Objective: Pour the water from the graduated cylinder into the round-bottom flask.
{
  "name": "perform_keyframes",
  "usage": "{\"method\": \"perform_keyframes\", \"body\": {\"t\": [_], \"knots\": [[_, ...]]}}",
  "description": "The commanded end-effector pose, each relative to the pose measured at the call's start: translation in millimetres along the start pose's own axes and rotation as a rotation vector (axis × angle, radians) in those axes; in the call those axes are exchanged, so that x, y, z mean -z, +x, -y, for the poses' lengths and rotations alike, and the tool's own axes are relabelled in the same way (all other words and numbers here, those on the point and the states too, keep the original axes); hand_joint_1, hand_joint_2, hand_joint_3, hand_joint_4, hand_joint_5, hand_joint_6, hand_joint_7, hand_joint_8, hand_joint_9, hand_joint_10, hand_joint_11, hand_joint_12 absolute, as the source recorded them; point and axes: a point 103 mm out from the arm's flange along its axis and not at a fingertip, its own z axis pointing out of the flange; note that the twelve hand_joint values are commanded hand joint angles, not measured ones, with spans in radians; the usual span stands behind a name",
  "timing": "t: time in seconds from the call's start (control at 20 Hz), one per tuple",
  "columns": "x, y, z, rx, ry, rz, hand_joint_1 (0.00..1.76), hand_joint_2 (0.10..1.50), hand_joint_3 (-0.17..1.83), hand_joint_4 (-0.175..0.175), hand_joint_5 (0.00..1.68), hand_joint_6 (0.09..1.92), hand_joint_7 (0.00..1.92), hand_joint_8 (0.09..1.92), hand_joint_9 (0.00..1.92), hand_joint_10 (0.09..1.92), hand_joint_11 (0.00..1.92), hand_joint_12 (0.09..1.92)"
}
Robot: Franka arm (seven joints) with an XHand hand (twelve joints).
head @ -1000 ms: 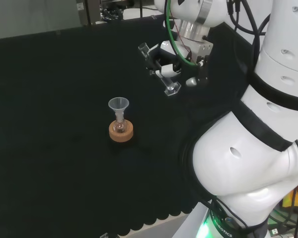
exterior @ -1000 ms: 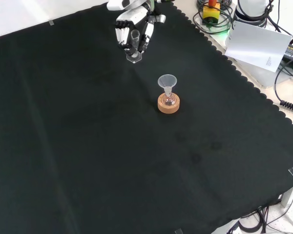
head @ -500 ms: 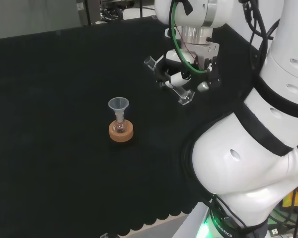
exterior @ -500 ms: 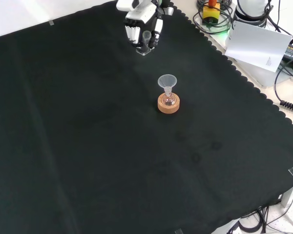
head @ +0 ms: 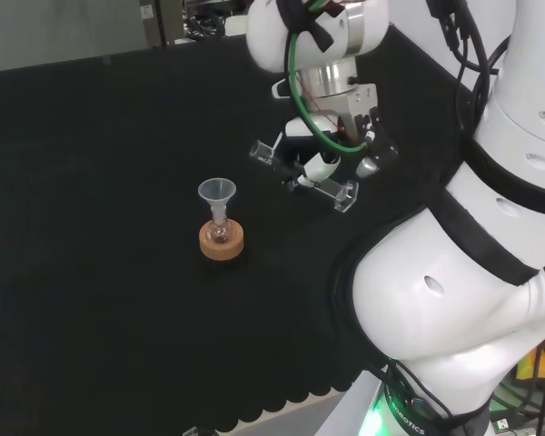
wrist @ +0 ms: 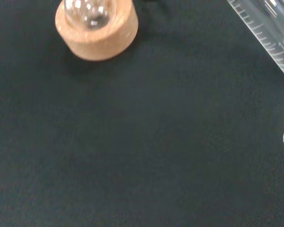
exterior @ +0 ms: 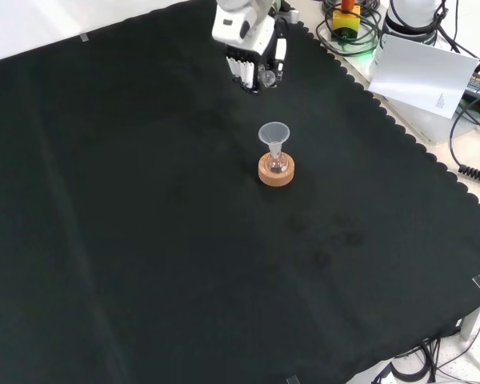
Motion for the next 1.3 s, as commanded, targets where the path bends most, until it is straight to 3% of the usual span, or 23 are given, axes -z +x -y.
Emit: {"method": "perform_keyframes", "body": {"t": [0.05,1.3], "knots": [[0,10,-9,0.016,0.095,0.050,1.26,1.11,0.00,-0.175,0.97,1.00,1.01,0.99,1.44,0.09,1.26,0.78],[15,22,-43,-0.050,0.384,0.146,1.26,1.11,0.00,-0.175,0.98,0.98,1.02,0.97,1.45,0.09,1.27,0.77]]}}
